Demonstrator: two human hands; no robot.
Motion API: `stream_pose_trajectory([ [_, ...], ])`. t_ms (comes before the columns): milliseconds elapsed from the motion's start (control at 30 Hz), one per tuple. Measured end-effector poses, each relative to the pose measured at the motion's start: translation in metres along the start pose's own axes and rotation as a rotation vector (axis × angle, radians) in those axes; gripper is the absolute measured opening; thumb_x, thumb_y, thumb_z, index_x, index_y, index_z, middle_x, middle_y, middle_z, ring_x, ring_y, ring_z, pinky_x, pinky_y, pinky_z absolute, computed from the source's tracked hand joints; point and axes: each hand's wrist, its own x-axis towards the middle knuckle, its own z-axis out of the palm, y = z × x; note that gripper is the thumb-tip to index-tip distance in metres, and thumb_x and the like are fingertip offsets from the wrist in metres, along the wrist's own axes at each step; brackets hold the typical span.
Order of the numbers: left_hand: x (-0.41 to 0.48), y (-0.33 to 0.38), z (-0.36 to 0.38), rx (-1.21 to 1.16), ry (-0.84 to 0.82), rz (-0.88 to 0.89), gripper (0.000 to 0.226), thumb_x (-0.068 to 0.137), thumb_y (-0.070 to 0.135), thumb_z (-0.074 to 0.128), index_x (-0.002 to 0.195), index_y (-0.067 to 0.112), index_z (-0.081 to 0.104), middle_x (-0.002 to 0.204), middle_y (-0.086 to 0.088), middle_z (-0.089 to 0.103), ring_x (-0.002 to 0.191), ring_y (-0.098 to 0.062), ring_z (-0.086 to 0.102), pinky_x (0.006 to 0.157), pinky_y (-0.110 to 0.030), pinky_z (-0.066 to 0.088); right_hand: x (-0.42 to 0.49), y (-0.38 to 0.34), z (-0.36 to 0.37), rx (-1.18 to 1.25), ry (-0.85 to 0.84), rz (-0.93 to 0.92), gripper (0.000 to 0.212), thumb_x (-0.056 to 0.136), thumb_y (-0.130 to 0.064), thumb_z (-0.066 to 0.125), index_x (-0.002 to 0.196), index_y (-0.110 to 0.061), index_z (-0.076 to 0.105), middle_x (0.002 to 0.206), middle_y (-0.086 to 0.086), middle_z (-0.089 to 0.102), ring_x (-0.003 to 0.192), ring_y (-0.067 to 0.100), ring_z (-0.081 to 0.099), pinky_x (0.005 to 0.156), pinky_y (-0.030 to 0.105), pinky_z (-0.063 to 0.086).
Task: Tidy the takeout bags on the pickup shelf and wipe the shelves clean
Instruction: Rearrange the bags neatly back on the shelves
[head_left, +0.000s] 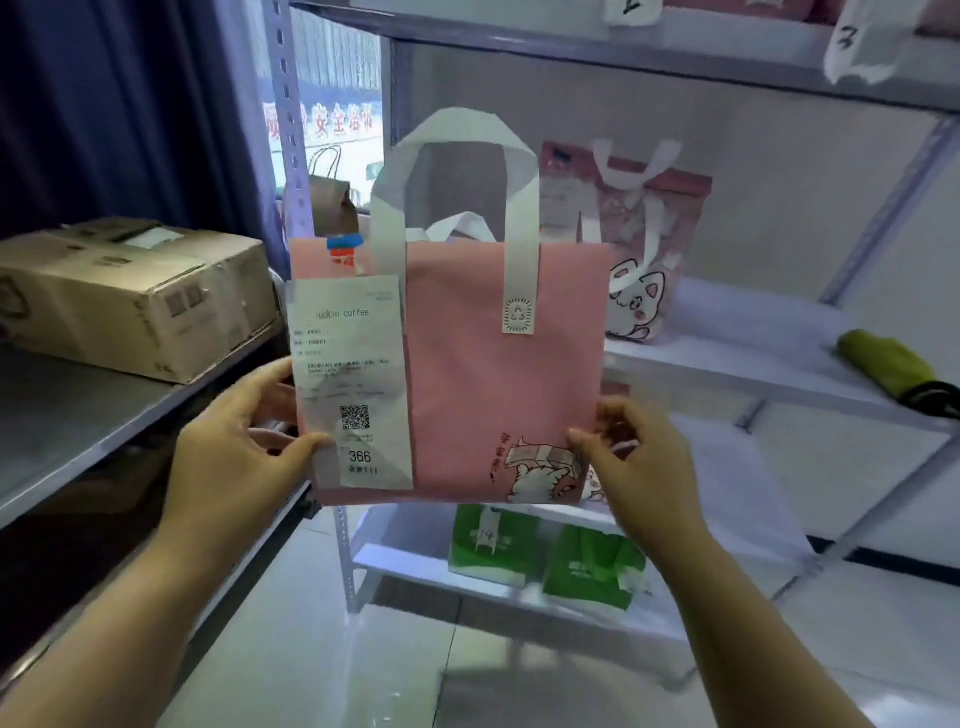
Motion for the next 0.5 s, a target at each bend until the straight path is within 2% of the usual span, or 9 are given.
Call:
stream_pose_trajectory([
  [67, -0.015, 0.003, 0.011, 0.009, -0.046, -0.04, 0.075, 0.066, 0.003, 0.08, 0.125, 0.037, 0.05, 0.093, 0.009, 0.065, 0.079, -0.004, 0.061, 0.061, -0.009, 0.05, -0.017, 0.01, -0.012, 0.001, -0.009, 0.047, 0.023, 0.078, -0.017, 0.073, 0.089, -0.028, 0.056, 0.083, -0.014, 0.056, 0.072, 0.002, 0.055, 0.06, 0.009, 0.039],
  [133, -0.028, 0.007, 0.026, 0.015, -0.105, -0.068, 0.078, 0.065, 0.0, 0.08, 0.127, 0.035, 0.048, 0.089, 0.01, 0.061, 0.076, -0.003, 0.058, 0.058, -0.01, 0.049, -0.032, 0.021, -0.027, 0.015, -0.024, 0.089, 0.034, 0.076, -0.012, 0.074, 0.094, -0.033, 0.054, 0.081, -0.018, 0.057, 0.071, 0.001, 0.056, 0.057, 0.007, 0.041],
  [200, -0.036, 0.009, 0.043, 0.01, -0.165, -0.095, 0.079, 0.065, 0.001, 0.08, 0.125, 0.039, 0.045, 0.089, 0.01, 0.06, 0.076, -0.001, 0.057, 0.057, -0.013, 0.05, -0.043, 0.034, -0.04, -0.011, -0.035, 0.132, 0.042, 0.074, -0.011, 0.075, 0.1, -0.036, 0.053, 0.079, -0.017, 0.058, 0.07, -0.002, 0.056, 0.056, 0.006, 0.04],
  [333, -0.034, 0.012, 0.087, 0.005, -0.313, -0.16, 0.08, 0.065, 0.008, 0.082, 0.116, 0.052, 0.039, 0.085, 0.013, 0.059, 0.076, 0.006, 0.056, 0.052, -0.015, 0.047, -0.055, 0.068, -0.058, -0.033, -0.008, 0.26, 0.04, 0.078, -0.013, 0.072, 0.106, -0.034, 0.053, 0.077, -0.013, 0.059, 0.067, -0.005, 0.057, 0.052, 0.006, 0.041],
  [500, -0.025, 0.014, 0.15, -0.017, -0.509, -0.151, 0.072, 0.067, 0.007, 0.079, 0.106, 0.052, 0.038, 0.084, 0.018, 0.06, 0.073, 0.006, 0.059, 0.048, -0.011, 0.046, -0.063, 0.118, -0.075, -0.151, 0.007, 0.456, 0.04, 0.083, -0.019, 0.068, 0.115, -0.033, 0.049, 0.077, -0.016, 0.059, 0.067, 0.001, 0.059, 0.055, 0.019, 0.043],
])
